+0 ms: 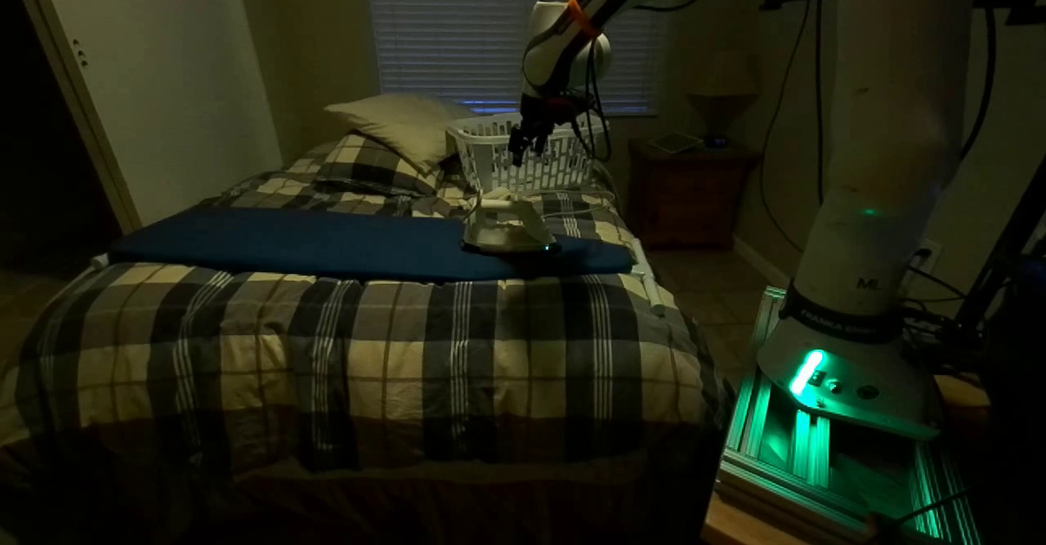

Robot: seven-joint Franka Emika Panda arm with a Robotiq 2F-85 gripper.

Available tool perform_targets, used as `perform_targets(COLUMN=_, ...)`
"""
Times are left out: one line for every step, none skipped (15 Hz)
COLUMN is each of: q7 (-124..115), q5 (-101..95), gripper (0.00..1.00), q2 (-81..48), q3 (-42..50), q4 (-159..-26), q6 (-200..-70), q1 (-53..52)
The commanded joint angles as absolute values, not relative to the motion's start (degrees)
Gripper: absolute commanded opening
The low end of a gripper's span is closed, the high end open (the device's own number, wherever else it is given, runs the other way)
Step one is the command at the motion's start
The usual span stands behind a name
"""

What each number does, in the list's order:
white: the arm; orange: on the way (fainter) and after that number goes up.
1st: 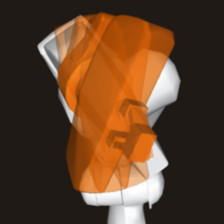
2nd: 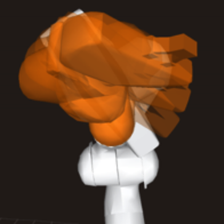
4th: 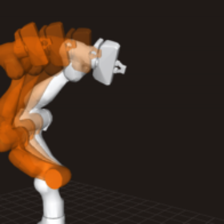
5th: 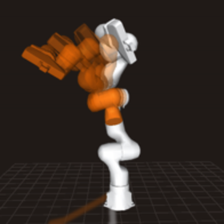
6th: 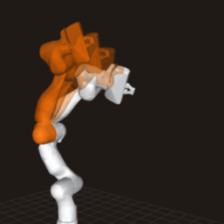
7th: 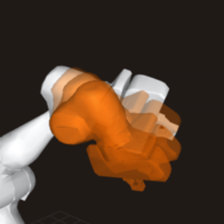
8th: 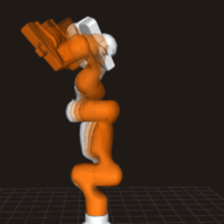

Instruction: Press a button on the pressing iron

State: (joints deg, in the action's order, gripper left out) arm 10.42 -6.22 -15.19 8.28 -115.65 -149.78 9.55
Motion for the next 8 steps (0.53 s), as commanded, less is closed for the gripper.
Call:
perform_targets(q7=10.22, q5=-8.59, gripper=1.00, q2=-10.30, q3=8.82, q4=-118.15, q6=-147.54, q1=9.16)
perform_targets(q7=9.65, q5=-8.47, gripper=1.00, q2=-9.41, q3=8.79, q4=-118.15, q6=-146.40, q1=9.06)
perform_targets(q7=9.70, q5=-8.22, gripper=1.00, q2=-8.40, q3=8.65, q4=-118.24, q6=-145.18, q1=9.06)
perform_targets(q7=9.18, q5=-8.63, gripper=1.00, q2=-7.44, q3=8.77, q4=-118.25, q6=-143.68, q1=8.87)
perform_targets(q7=8.95, q5=-8.81, gripper=1.00, q2=-6.64, q3=8.79, q4=-118.45, q6=-143.21, q1=8.83)
perform_targets(q7=8.41, q5=-9.09, gripper=1.00, q2=-5.67, q3=8.80, q4=-118.52, q6=-142.07, q1=8.68)
perform_targets(q7=8.13, q5=-9.29, gripper=1.00, q2=-4.73, q3=8.78, q4=-118.84, q6=-141.34, q1=8.63)
perform_targets(q7=7.74, q5=-9.55, gripper=1.00, q2=-3.92, q3=8.73, q4=-119.10, q6=-140.85, q1=8.56)
